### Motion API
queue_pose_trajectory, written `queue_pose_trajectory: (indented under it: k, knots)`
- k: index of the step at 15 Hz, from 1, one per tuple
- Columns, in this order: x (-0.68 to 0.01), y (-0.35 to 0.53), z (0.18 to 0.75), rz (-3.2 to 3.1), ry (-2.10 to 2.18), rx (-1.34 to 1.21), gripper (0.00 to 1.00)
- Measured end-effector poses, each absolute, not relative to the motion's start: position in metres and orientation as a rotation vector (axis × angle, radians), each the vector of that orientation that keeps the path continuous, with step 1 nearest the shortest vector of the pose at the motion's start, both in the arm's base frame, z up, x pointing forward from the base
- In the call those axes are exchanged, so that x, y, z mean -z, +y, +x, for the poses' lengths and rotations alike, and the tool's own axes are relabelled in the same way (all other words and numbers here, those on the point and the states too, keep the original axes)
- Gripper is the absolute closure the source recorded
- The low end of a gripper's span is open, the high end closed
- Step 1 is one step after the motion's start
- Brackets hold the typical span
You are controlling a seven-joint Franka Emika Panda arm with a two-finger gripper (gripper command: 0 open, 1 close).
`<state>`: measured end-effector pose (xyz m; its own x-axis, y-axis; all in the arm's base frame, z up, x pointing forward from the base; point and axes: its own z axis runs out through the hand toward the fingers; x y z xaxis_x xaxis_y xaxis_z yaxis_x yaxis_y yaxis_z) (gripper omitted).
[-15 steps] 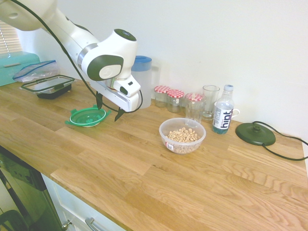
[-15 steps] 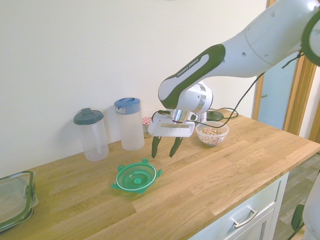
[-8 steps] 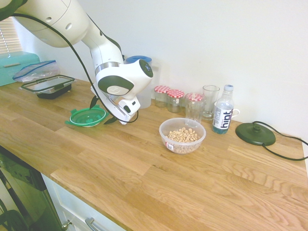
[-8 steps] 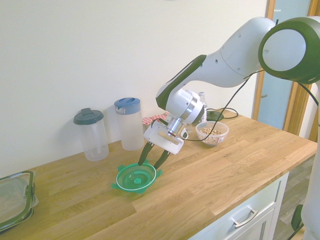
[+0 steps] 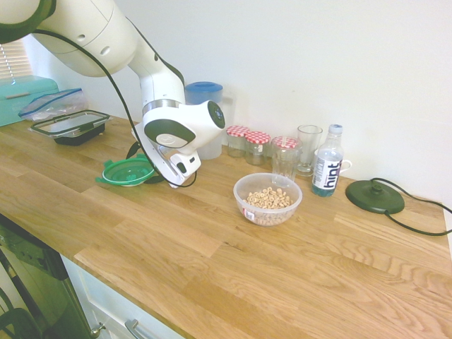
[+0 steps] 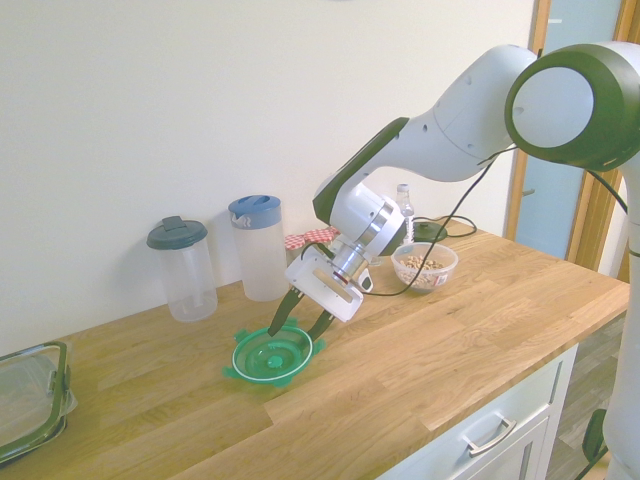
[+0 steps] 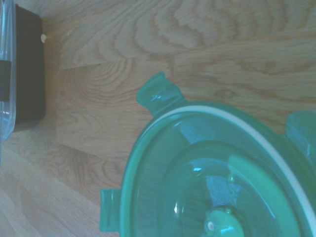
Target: Cover the lid of food container
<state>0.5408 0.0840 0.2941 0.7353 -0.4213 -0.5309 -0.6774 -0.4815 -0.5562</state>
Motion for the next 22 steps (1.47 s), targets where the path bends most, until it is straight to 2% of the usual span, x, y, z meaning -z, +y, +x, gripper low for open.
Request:
queue_pose_trajectory:
  k: [22]
  knots:
    - [-0.274,0.077,0.54,-2.153,0.845,-0.44,1.0]
